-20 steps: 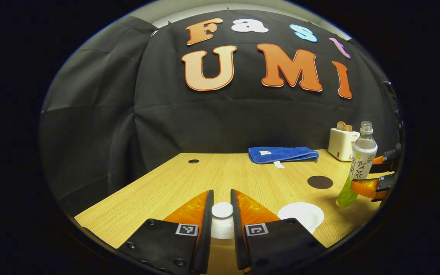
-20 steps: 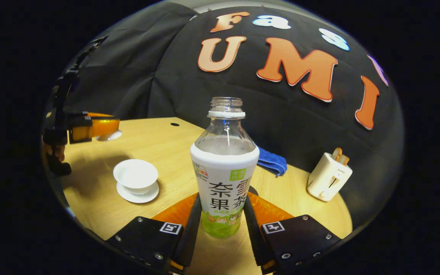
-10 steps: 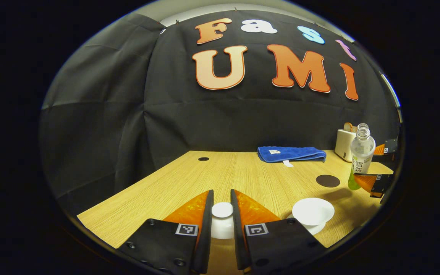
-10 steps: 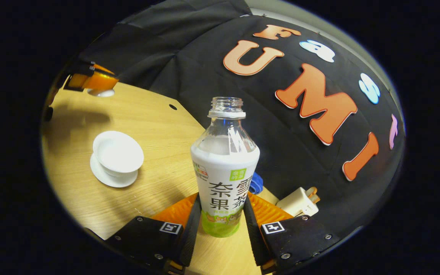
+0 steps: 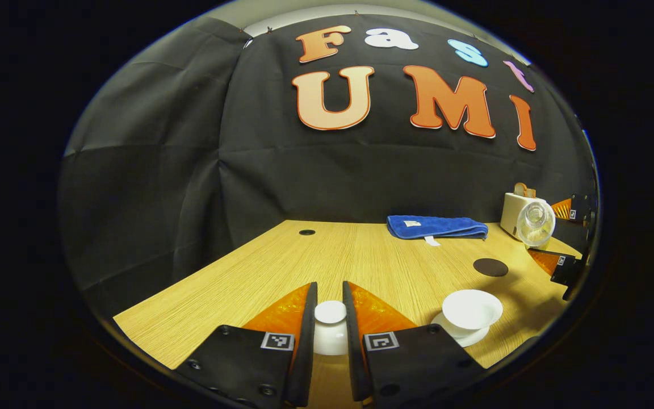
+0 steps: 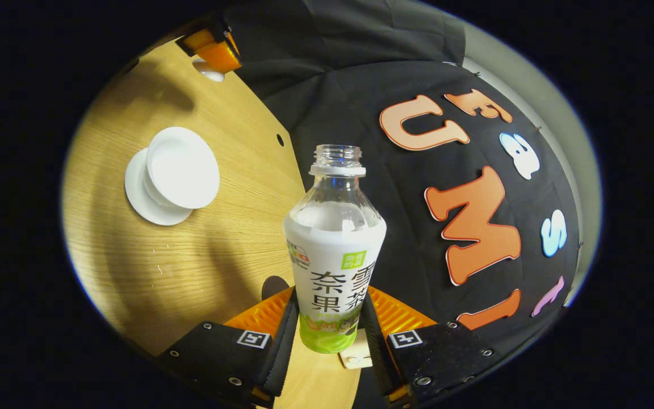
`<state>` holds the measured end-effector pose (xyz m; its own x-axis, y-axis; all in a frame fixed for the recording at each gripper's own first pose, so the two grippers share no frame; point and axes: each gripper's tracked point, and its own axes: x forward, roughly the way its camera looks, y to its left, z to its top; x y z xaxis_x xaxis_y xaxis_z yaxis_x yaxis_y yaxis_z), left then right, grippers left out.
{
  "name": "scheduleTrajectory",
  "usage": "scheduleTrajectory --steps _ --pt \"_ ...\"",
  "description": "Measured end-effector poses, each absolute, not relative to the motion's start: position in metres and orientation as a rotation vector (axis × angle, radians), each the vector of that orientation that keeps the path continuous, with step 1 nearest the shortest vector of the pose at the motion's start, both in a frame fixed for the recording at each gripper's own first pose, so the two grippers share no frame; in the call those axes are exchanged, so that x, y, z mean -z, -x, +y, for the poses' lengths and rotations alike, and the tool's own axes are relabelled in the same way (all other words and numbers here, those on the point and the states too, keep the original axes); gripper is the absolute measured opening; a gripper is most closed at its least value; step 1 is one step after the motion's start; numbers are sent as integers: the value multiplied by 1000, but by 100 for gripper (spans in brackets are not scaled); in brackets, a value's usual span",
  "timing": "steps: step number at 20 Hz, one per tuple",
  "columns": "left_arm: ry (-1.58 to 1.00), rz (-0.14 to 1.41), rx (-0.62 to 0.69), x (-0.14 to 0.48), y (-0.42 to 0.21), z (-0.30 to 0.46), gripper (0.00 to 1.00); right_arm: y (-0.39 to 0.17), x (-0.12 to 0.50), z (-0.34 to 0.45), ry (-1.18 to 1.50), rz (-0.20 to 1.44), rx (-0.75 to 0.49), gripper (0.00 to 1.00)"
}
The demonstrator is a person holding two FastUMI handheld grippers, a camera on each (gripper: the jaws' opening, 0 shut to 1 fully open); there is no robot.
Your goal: Open the teacup lid with one hand, grasp the water bottle and pour water into the teacup with the other hand; after pouring, place the water bottle on the coaster and then close the teacup lid.
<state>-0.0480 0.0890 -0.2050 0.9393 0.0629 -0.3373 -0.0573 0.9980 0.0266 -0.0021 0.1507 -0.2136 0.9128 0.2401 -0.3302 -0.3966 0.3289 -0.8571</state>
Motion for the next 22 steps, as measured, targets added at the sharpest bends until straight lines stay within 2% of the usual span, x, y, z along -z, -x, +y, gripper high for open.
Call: scheduleTrajectory --steps 2,3,4,5,9,10,12,19,20,22 --pt "-2 351 -57 205 51 89 28 2 210 155 1226 115 -428 62" --pt "7 348 -52 204 51 88 34 2 205 158 1265 81 -423 62" --pt "9 344 -51 202 52 87 34 -2 203 162 1301 57 -424 61" --pt "7 342 -53 201 52 89 30 -3 203 162 1332 40 -429 61" --pt "0 332 -59 198 54 94 31 -3 200 166 1423 -24 -439 62" --pt "0 334 -61 200 54 95 28 -4 200 168 1446 -39 -437 59" --pt "1 341 -61 201 59 96 31 -7 200 169 1488 -69 -428 61" --pt "-6 353 -73 206 63 104 31 -11 192 172 1617 -177 -395 61" --pt "-4 352 -73 205 63 105 30 -12 190 173 1633 -191 -392 65" --pt "0 352 -76 207 64 107 31 -12 188 174 1656 -221 -385 61"
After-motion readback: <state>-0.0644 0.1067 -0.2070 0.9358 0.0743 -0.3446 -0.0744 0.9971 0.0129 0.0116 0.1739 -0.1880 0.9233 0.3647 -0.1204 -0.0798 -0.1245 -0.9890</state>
